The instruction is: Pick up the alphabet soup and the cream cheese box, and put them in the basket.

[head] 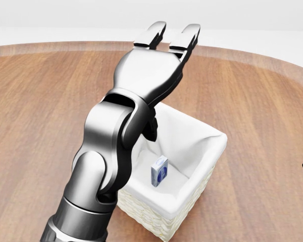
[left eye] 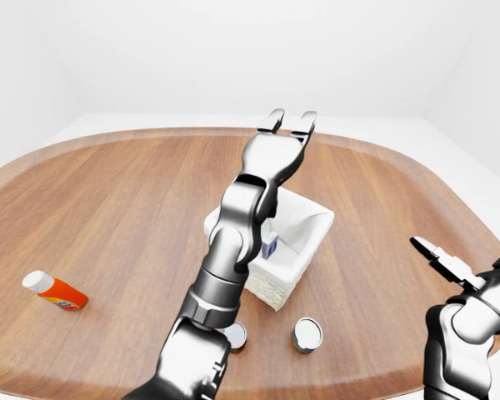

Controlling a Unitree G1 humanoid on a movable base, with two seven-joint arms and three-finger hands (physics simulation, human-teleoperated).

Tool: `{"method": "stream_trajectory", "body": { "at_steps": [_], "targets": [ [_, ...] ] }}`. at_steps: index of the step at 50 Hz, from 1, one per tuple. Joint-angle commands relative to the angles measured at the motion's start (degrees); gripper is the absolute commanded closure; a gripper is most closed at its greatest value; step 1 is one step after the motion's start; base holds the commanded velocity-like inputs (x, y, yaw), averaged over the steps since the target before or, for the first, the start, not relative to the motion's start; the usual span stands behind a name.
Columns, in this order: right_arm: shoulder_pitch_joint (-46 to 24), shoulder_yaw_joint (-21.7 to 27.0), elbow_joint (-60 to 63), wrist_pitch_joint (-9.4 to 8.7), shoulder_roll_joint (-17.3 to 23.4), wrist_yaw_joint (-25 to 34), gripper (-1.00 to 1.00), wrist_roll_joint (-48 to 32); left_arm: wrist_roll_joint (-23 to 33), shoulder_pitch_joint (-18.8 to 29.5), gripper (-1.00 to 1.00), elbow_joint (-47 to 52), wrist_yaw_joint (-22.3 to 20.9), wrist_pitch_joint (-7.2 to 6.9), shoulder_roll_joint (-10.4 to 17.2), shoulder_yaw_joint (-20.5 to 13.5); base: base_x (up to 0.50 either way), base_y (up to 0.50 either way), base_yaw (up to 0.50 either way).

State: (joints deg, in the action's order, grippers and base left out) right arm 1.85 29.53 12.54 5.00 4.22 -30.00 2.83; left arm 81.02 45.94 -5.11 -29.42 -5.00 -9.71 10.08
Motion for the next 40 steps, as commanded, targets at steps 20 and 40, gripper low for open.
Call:
{"method": "stream_trajectory", "body": {
  "at_steps": [20,40],
  "targets": [
    [0.06,0.09,0.47,0.00,-0.09,0.00,-1.00,-0.17,-6.82,-5.58,-1.00,16.29,-0.83,0.00,7.33,-4.07,0.00,0.00,0.00],
    [-0.15,-0.01,-0.12,0.00,0.09,0.00,-1.00,-0.13,-9.55,-9.92,-1.00,21.71,0.21,0.00,12.30,-7.04,0.00,0.00,0.00]
  ]
}}
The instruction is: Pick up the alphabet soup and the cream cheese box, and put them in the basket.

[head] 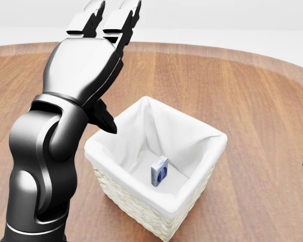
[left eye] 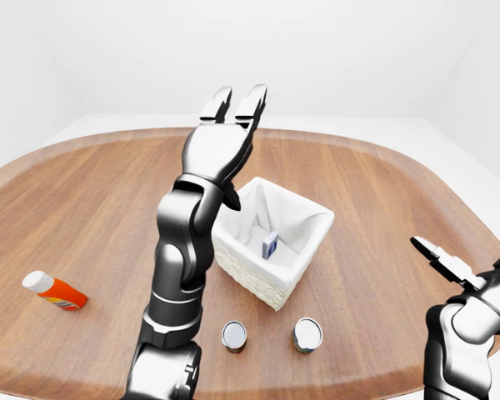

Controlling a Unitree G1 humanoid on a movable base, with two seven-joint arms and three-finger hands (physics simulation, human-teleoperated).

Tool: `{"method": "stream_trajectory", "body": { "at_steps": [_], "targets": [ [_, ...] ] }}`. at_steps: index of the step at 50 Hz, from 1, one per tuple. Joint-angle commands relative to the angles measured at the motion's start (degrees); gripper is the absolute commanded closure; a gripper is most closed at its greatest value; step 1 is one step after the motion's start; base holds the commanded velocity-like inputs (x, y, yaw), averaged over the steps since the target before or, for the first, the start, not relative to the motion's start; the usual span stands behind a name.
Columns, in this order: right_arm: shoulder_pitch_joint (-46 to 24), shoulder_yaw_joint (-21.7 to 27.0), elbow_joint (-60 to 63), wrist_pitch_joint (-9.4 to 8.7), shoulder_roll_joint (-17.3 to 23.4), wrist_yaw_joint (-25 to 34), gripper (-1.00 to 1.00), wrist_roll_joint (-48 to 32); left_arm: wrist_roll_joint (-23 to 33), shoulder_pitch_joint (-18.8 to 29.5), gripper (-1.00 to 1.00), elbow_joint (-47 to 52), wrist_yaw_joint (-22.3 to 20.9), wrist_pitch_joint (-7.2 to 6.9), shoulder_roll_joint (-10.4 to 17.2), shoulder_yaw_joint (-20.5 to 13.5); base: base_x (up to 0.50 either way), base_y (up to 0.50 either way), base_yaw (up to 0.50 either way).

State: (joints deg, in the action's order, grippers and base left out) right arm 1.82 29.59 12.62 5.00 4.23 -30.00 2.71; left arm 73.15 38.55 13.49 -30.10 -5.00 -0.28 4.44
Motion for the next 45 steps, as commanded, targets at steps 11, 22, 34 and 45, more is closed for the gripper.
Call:
{"method": "stream_trajectory", "body": {
  "at_steps": [11,22,34,45],
  "targets": [
    [-0.17,-0.05,-0.33,0.00,0.12,0.00,-1.00,-0.01,-6.71,-5.56,-1.00,6.16,2.21,0.00,6.04,-4.64,0.00,0.00,0.00],
    [-0.21,-0.10,-0.13,0.00,0.17,0.00,-1.00,-0.10,-12.34,-8.29,-1.00,10.39,1.80,0.00,10.30,-8.35,0.00,0.00,0.00],
    [-0.21,-0.23,-0.29,0.00,0.22,0.00,-1.00,-0.09,-18.94,-11.61,-1.00,11.35,4.15,0.00,14.22,-12.45,0.00,0.00,0.00],
    [-0.14,-0.11,-0.23,0.00,0.15,0.00,-1.00,-0.13,-25.25,-15.60,-1.00,15.45,5.01,0.00,17.70,-17.06,0.00,0.00,0.00]
  ]
}}
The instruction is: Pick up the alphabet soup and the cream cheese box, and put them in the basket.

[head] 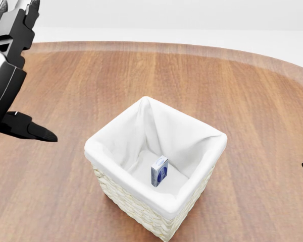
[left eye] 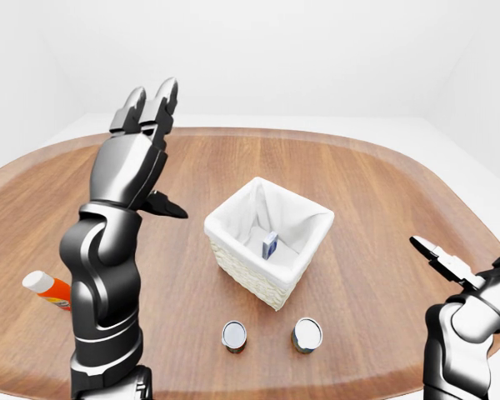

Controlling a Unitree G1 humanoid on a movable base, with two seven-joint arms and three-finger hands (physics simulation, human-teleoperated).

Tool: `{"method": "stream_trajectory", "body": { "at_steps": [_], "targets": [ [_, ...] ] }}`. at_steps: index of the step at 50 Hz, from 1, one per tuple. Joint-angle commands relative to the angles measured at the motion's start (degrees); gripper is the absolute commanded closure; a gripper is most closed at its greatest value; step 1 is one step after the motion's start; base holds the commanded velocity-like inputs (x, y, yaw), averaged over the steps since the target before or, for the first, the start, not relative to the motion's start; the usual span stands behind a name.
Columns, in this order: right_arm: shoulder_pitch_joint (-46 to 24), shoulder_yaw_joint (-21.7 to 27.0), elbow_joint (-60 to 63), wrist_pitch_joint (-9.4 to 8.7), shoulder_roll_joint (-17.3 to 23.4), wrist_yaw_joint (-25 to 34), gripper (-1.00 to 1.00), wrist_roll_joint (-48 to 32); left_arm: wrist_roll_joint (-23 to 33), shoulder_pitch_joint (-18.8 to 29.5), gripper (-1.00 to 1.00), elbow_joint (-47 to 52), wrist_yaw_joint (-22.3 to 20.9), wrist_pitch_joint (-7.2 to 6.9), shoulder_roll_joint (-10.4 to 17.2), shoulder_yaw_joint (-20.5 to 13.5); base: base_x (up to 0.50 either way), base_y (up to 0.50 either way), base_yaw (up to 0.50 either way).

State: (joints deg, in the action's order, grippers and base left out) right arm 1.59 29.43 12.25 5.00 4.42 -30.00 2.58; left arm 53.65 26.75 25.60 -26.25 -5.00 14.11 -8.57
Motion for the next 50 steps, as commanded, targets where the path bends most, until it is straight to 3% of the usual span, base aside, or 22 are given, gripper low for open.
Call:
{"method": "stream_trajectory", "body": {
  "at_steps": [1,19,34,50],
  "targets": [
    [0.18,0.09,0.57,0.00,-0.05,0.00,-1.00,0.05,-6.31,-4.31,-1.00,3.83,1.36,0.00,3.40,-4.49,0.00,0.00,0.00],
    [0.11,0.04,0.43,0.00,-0.04,0.00,-1.00,-0.03,-15.38,-9.16,-1.00,9.39,2.11,0.00,7.39,-12.54,0.00,0.00,0.00],
    [-0.01,0.02,0.37,0.00,-0.04,0.00,-1.00,-0.32,-19.49,-13.41,-1.00,11.48,2.53,0.00,8.07,-17.29,0.00,0.00,0.00],
    [-0.12,-0.10,-0.63,0.00,0.10,0.00,-1.00,-0.47,-20.14,-13.58,-1.00,10.67,2.80,0.00,8.42,-17.44,0.00,0.00,0.00]
  ]
}}
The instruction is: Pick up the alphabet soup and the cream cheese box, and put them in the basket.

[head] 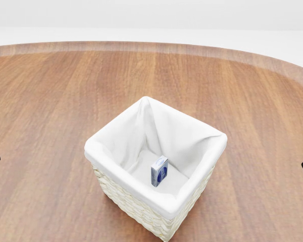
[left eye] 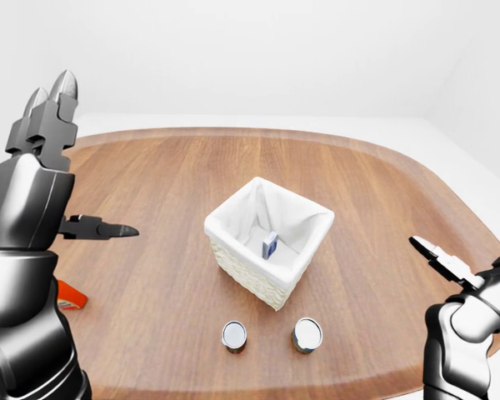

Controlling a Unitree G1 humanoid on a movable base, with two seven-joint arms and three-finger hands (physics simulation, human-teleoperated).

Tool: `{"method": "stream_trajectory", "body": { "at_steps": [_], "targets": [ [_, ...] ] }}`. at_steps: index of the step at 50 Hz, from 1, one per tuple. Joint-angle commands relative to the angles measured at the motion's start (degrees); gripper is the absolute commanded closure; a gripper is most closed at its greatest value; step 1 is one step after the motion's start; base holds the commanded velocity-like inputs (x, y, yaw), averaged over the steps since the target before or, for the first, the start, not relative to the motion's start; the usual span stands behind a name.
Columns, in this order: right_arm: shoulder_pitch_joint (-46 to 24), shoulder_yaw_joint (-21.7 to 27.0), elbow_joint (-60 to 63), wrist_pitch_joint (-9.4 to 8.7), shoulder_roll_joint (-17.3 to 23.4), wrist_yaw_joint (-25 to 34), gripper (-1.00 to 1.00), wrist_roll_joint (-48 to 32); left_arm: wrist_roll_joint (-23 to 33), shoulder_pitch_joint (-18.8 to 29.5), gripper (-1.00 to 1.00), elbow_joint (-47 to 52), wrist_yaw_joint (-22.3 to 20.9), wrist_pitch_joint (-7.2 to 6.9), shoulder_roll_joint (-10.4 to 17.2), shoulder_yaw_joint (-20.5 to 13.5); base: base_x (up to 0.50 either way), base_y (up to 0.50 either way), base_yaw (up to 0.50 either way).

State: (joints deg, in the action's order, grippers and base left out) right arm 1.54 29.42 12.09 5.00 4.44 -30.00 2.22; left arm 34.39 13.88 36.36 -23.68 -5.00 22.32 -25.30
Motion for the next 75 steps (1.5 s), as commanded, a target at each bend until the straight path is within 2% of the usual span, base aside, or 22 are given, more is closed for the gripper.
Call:
{"method": "stream_trajectory", "body": {
  "at_steps": [1,33,38,50,58,62,65,75],
  "targets": [
    [-0.07,-0.09,-0.47,0.00,0.08,0.00,-1.00,-0.11,-0.87,-0.71,-1.00,-0.08,0.23,0.00,0.22,-0.71,0.00,0.00,0.00],
    [-0.37,-0.17,-1.97,0.00,0.45,0.00,-1.00,1.18,-0.66,-0.43,-1.00,-0.34,0.64,0.00,0.49,-0.90,0.00,0.00,0.00],
    [-0.56,-0.57,-2.64,0.00,0.58,0.00,-1.00,0.63,0.41,-0.67,-1.00,-1.00,2.10,0.00,0.52,-0.95,0.00,0.00,0.00],
    [-0.66,-3.81,-1.62,0.00,-0.37,0.00,-1.00,-3.02,-0.39,-0.54,-1.00,-0.20,1.10,0.00,0.58,-1.04,0.00,0.00,0.00],
    [-0.45,-7.83,-1.67,0.00,-1.45,0.00,-1.00,-7.01,-0.28,-0.75,-1.00,-1.08,1.73,0.00,0.45,-0.93,0.00,0.00,0.00],
    [-0.70,-9.39,-2.99,0.00,-1.84,0.00,-1.00,-8.51,0.66,-0.60,-1.00,-0.71,1.16,0.00,0.55,-0.90,0.00,0.00,0.00],
    [-0.75,-9.79,-3.52,0.00,-1.87,0.00,-1.00,-8.71,1.47,-0.70,-1.00,-1.22,2.43,0.00,0.75,-1.11,0.00,0.00,0.00],
    [1.12,-11.82,1.51,0.00,-3.28,0.00,-1.00,-10.88,4.22,-0.80,-1.00,-0.79,1.30,0.00,0.58,-0.62,0.00,0.00,0.00]
  ]
}}
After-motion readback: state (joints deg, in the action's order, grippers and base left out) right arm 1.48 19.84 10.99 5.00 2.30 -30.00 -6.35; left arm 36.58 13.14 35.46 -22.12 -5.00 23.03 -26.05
